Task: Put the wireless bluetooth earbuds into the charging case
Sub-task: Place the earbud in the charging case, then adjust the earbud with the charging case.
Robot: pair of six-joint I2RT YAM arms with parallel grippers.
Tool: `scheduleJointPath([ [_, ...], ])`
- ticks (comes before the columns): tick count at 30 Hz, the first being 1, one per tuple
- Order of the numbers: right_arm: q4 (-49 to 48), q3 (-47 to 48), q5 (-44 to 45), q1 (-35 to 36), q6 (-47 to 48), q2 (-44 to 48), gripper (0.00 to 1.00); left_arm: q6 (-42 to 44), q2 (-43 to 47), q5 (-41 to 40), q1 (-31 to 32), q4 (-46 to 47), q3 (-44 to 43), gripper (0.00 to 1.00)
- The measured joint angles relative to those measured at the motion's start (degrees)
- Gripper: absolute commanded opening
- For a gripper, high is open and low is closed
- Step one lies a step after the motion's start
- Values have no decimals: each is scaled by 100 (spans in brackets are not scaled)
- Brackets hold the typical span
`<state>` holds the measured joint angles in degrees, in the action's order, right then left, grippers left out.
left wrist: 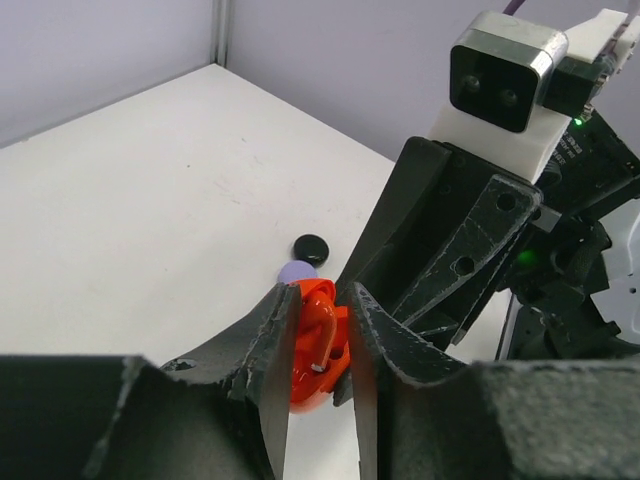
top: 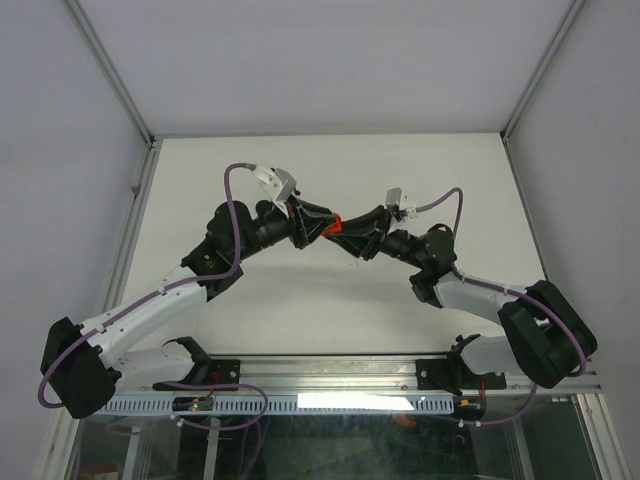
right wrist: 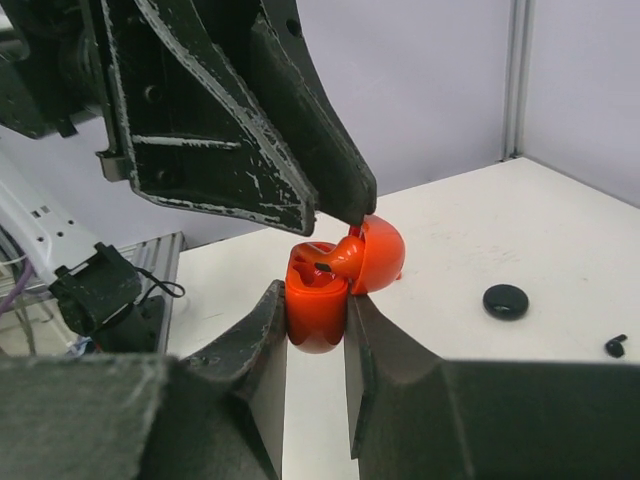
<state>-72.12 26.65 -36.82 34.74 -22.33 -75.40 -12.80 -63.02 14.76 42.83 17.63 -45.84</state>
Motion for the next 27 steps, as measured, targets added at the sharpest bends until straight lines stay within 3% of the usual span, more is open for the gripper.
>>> scheduleJointPath([
  [16, 1871, 278, 260, 2, 1311, 433, 0, -501, -160, -415, 48, -2218, -1016, 30],
  [27, 2590, 354, 474, 50, 1714, 472, 0, -636, -584, -765, 94, -2761, -1429, 32],
])
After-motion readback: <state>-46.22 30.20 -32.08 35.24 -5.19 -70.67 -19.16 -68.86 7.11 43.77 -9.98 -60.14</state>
